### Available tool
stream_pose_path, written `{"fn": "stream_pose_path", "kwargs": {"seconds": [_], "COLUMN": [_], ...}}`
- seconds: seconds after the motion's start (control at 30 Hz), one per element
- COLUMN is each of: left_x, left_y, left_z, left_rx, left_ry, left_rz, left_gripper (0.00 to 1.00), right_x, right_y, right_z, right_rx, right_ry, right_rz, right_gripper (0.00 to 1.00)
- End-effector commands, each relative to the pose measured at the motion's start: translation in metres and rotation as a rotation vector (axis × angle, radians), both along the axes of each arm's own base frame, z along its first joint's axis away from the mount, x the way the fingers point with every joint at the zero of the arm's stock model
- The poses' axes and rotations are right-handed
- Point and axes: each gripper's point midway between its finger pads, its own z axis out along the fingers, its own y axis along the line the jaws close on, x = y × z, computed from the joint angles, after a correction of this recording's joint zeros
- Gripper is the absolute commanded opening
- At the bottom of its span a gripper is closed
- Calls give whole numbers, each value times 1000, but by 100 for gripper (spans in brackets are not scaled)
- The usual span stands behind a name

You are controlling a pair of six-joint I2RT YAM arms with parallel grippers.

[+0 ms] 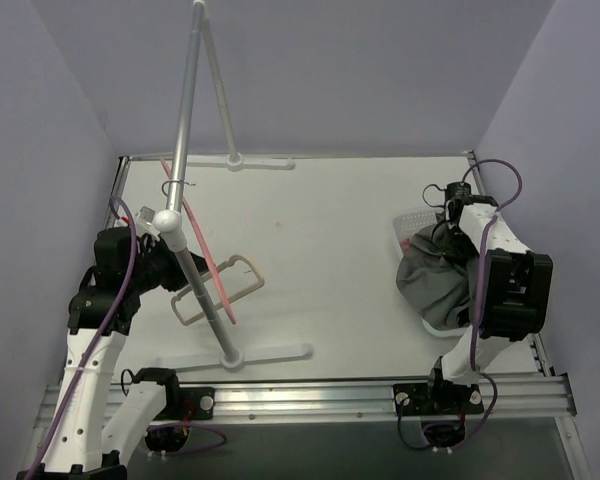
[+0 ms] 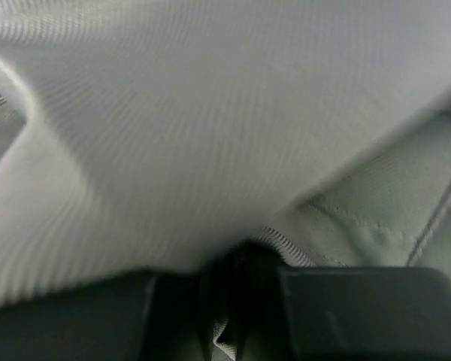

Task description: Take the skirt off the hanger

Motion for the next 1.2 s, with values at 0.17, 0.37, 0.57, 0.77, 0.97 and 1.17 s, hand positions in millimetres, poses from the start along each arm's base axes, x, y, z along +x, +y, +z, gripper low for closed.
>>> {"fn": "stream_pose_path", "kwargs": {"seconds": [0.17, 0.37, 0.57, 0.77, 0.97, 1.17], "left_x": [0, 1, 5, 6, 7, 11], "left_y": [-1, 5, 9, 17, 29, 38], "left_z": [14, 9, 9, 9, 12, 21], "left_rx": [-4, 55, 87, 149, 246, 308], "left_ry": [-52, -40, -43, -37, -34, -38], "left_rz": [-6, -1, 7, 13, 16, 24], "left_gripper": [2, 2, 2, 2, 2, 2], "right_x": [-28, -7, 1, 3, 20, -12], "right_y": [24, 16, 34, 34, 120, 292], "right_z": [-52, 12, 94, 177, 247, 288], "right_rx": [120, -66, -160, -183, 88, 702], "right_ry": [200, 89, -99, -278, -511, -613], "right_rz": [22, -1, 2, 5, 344, 944], "right_gripper": [22, 66, 100, 100, 100, 100]}}
